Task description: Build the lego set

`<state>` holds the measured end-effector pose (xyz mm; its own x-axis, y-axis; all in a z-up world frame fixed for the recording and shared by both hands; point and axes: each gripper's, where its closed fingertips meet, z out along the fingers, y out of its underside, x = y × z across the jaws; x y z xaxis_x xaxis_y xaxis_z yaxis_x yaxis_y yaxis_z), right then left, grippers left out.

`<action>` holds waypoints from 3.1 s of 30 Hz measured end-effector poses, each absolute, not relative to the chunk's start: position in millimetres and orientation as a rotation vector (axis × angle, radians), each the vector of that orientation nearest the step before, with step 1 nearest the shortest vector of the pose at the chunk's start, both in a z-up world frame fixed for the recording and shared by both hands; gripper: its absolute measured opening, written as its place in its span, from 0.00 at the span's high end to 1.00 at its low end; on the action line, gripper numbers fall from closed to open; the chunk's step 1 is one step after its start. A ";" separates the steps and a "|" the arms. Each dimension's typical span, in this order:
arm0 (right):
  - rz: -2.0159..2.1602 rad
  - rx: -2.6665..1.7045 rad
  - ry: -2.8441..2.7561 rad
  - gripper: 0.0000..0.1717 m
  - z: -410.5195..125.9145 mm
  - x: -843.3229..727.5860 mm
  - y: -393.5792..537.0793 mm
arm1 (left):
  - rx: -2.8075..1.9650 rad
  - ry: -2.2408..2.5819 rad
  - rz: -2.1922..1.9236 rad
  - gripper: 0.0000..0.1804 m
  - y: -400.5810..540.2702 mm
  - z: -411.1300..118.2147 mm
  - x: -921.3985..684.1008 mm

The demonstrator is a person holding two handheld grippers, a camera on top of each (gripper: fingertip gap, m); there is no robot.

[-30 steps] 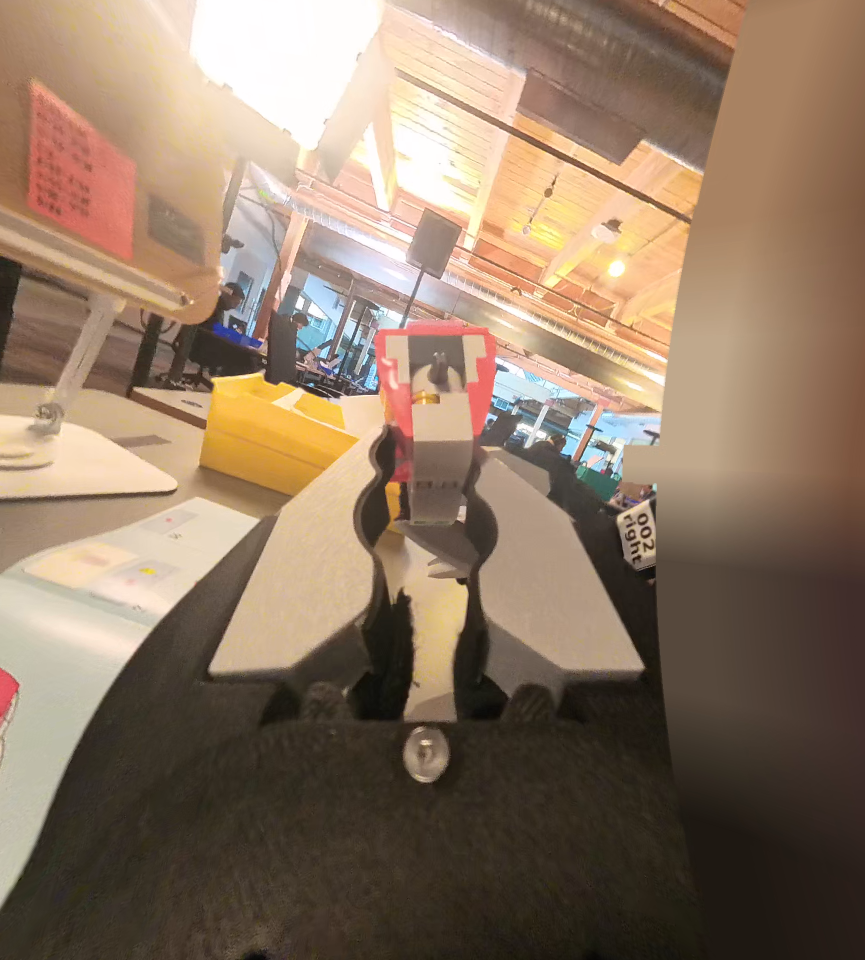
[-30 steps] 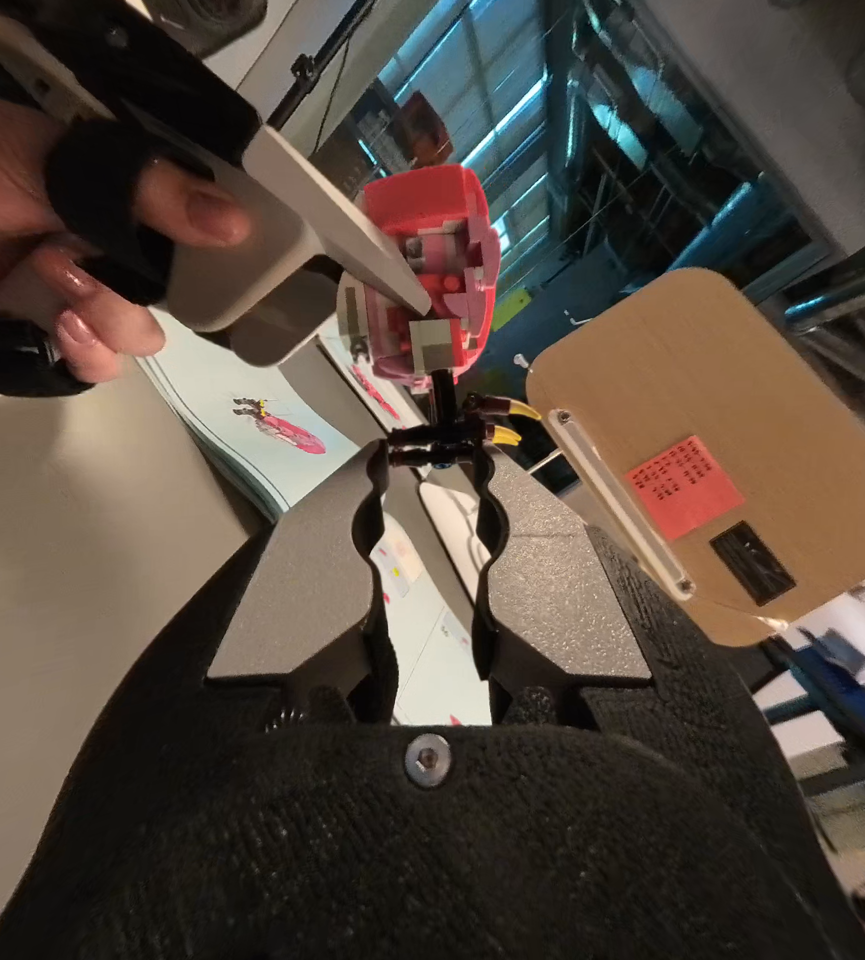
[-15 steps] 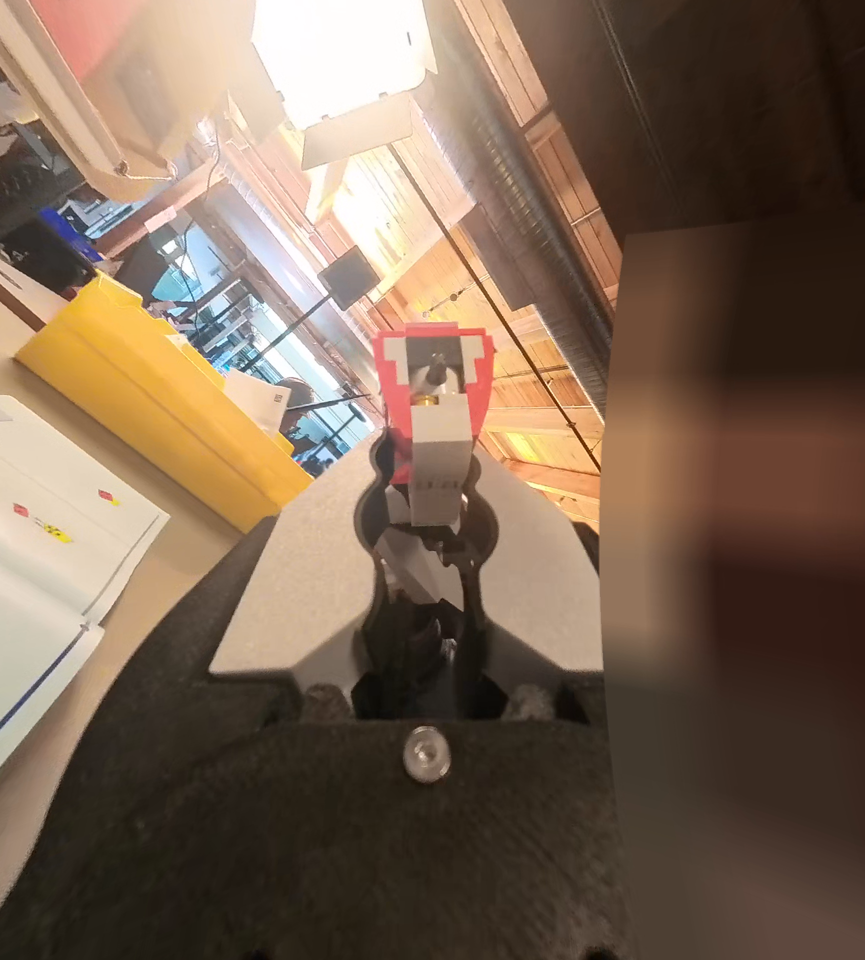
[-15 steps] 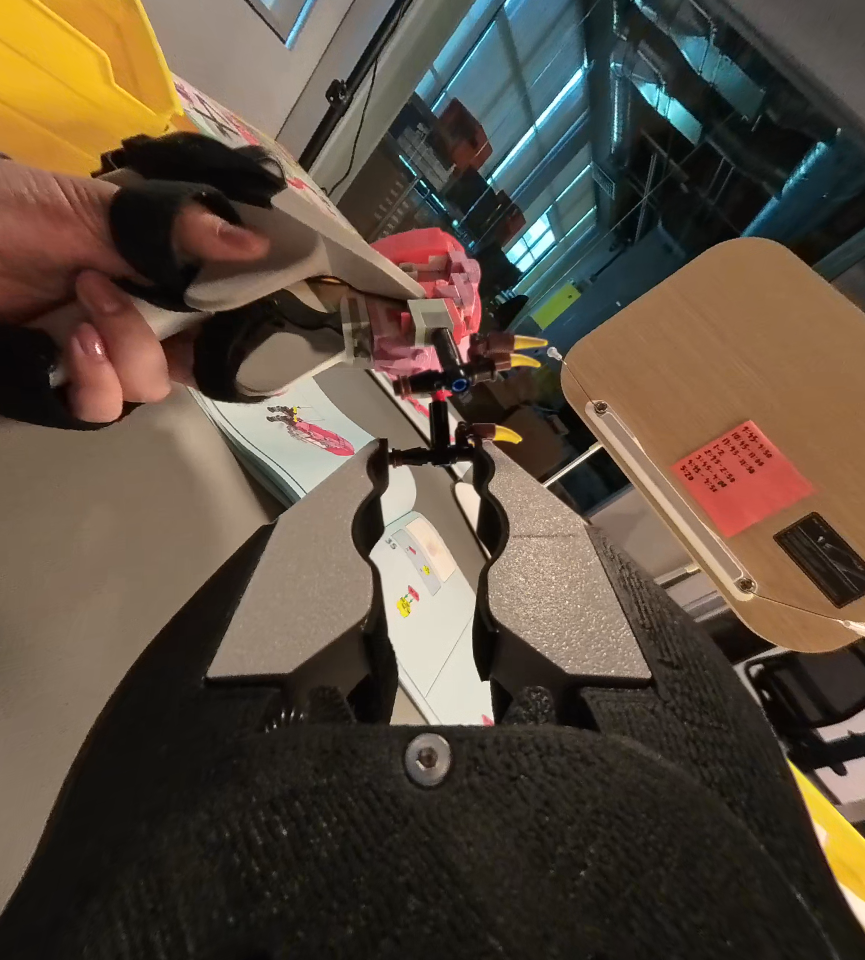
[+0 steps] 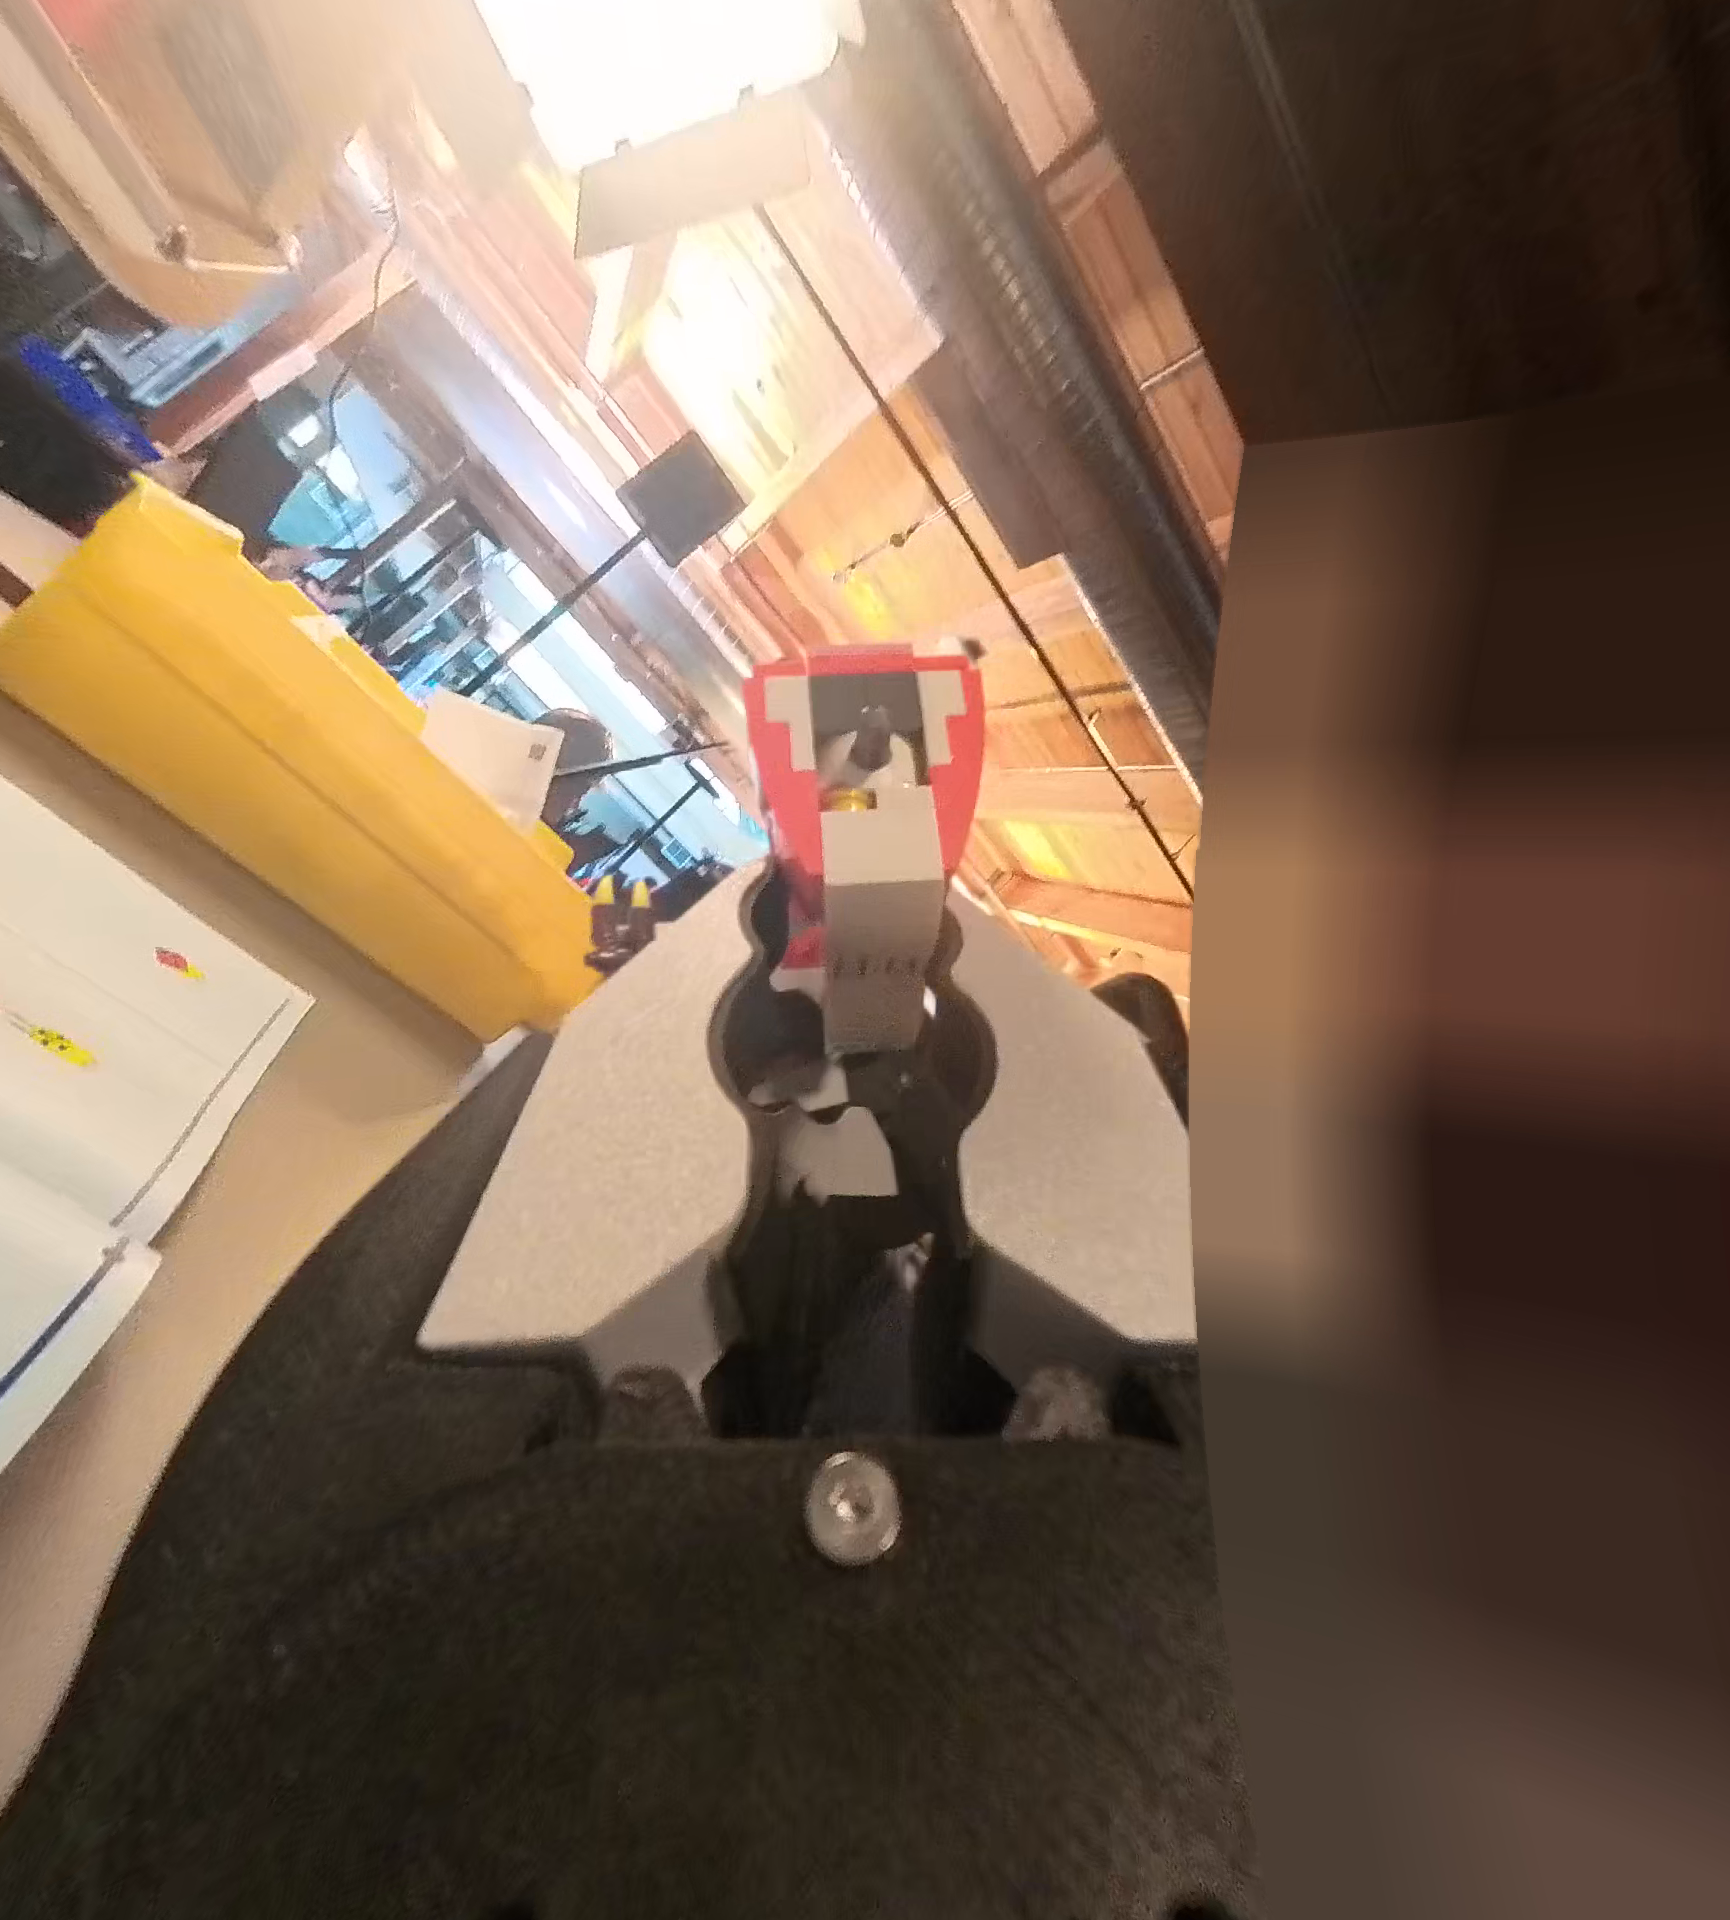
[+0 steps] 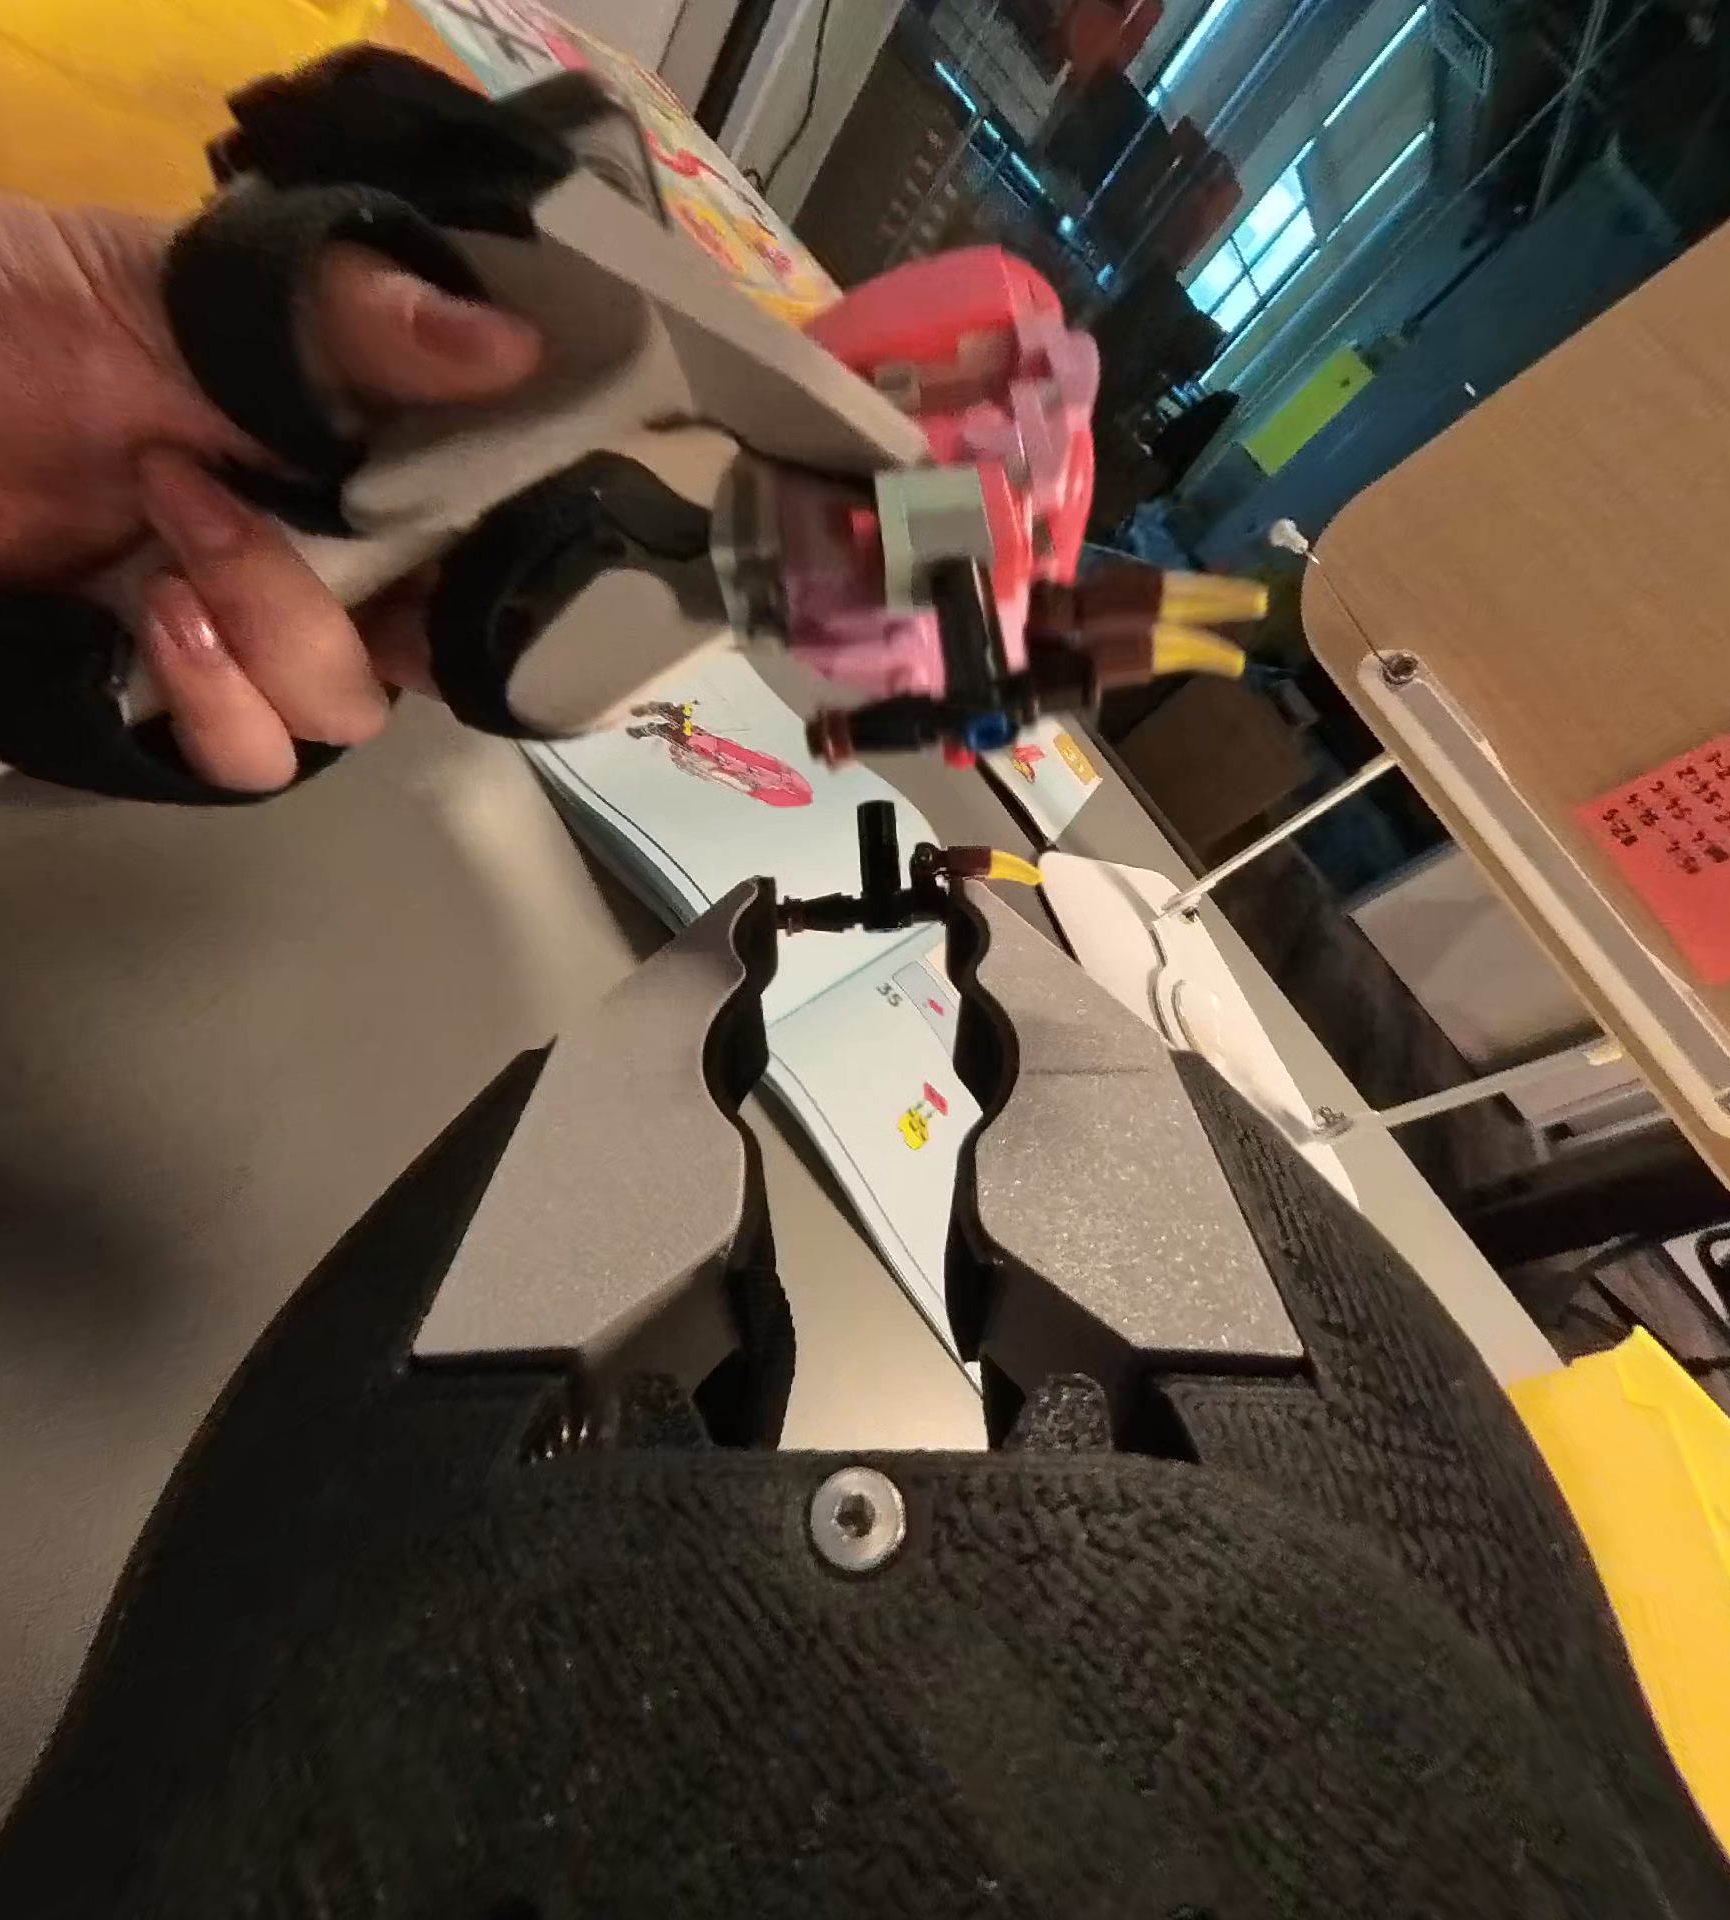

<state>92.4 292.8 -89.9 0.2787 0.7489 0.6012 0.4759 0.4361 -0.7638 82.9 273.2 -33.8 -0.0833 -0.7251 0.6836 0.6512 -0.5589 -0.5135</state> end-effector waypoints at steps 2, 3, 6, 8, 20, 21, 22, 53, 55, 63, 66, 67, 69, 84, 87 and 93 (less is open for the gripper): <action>0.287 -1.190 -1.367 0.82 -88.8 90.9 289.4 | -1.244 0.077 -1.781 0.87 277.0 -40.2 86.2; 0.311 -1.185 -1.363 0.82 -87.2 90.7 287.5 | -1.264 0.061 -1.770 0.87 279.4 -43.5 85.8; 0.382 -1.192 -1.343 0.82 -82.6 91.9 285.2 | -1.303 0.040 -1.731 0.87 283.4 -48.6 82.1; 0.414 -1.200 -1.330 0.82 -81.9 92.6 285.6 | -1.303 0.039 -1.713 0.87 284.0 -47.8 80.6; 0.371 -1.354 -1.467 0.82 -106.4 108.3 296.6 | -1.041 -0.108 -1.847 0.87 282.7 -27.0 49.9; 0.358 -1.412 -1.516 0.82 -113.8 116.0 298.6 | -1.041 -0.110 -1.845 0.87 282.9 -27.2 48.1; 0.356 -1.457 -1.562 0.82 -118.3 123.5 298.5 | -1.060 -0.100 -1.827 0.88 283.2 -28.1 47.9; 0.874 -1.516 -1.874 0.73 -180.7 188.9 265.4 | -1.161 0.059 -1.811 0.87 274.9 -29.6 73.6; 0.904 -1.531 -1.885 0.75 -181.3 188.8 265.3 | -1.163 0.062 -1.811 0.87 274.7 -29.8 74.0; 0.898 -1.521 -1.888 0.82 -181.2 187.5 266.9 | -1.164 0.062 -1.823 0.87 274.8 -31.3 75.9; 0.861 -1.548 -1.844 0.83 -180.8 186.4 273.4 | -1.174 0.063 -1.821 0.87 275.1 -32.3 78.1; 0.848 -1.565 -1.822 0.83 -180.2 186.2 276.1 | -1.190 0.071 -1.810 0.87 275.2 -33.4 80.0; 0.838 -1.613 -1.768 0.83 -177.5 184.9 279.5 | -1.282 0.104 -1.729 0.87 277.7 -41.4 87.7; 0.765 -1.569 -1.616 0.83 -115.6 170.7 262.8 | -1.633 0.373 -1.439 0.87 274.3 -77.3 137.6; 0.782 -1.553 -1.596 0.83 -109.2 171.5 261.6 | -1.651 0.370 -1.446 0.87 274.6 -80.1 138.0; 0.774 -1.577 -1.602 0.83 -113.1 175.6 263.0 | -1.710 0.343 -1.458 0.87 277.0 -89.2 139.3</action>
